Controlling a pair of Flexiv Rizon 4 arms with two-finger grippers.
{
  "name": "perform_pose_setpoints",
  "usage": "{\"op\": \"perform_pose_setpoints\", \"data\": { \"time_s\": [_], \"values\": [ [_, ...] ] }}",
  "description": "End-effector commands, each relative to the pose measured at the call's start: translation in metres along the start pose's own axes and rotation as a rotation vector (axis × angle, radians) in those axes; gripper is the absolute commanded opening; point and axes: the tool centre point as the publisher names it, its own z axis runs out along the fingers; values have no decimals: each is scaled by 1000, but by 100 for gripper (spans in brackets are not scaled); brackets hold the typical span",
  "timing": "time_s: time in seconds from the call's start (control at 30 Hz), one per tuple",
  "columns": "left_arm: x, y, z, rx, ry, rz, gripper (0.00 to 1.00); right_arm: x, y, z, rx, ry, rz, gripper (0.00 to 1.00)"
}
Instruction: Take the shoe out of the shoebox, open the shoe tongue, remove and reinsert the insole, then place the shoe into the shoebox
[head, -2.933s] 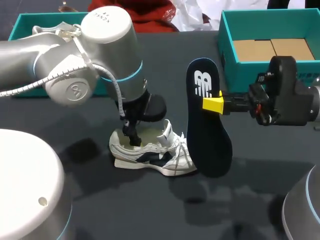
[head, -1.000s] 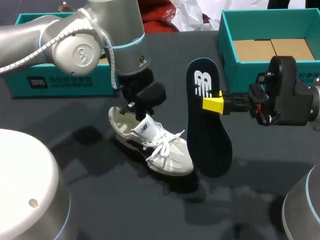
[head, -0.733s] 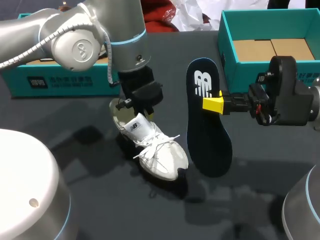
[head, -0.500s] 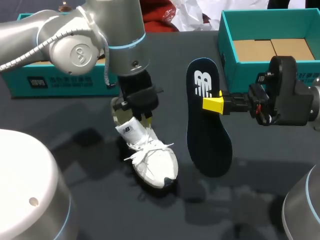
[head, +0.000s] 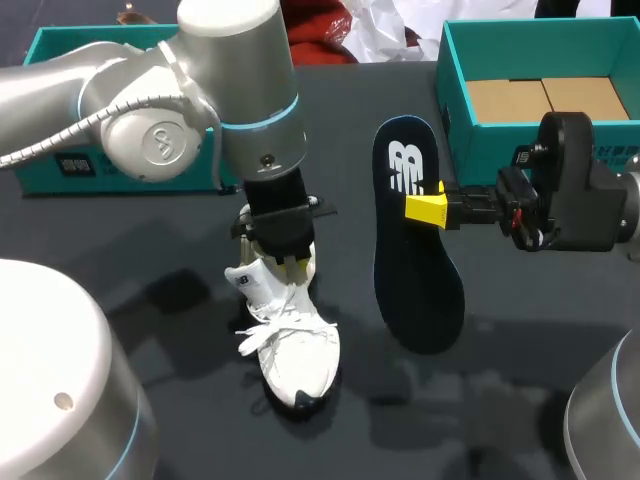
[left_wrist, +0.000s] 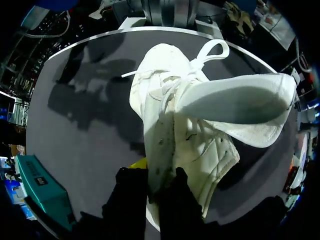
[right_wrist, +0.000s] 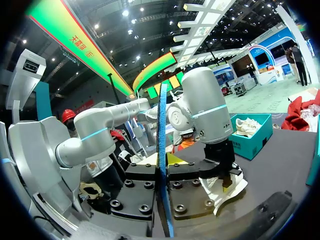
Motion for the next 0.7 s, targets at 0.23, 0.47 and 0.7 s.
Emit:
{"op": "perform_pose_setpoints", "data": {
  "time_s": [0.23,0.47,0.7],
  "values": [
    [0,-10,12,-19,-22,70,0,9,-3,-4,-5,-15,0,0],
    [-3,-10,24,-54,-39,141,0,9,-3,-4,-5,-15,0,0],
    [-4,-11,32,-51,-39,161,0,9,-3,-4,-5,-15,0,0]
  ]
}}
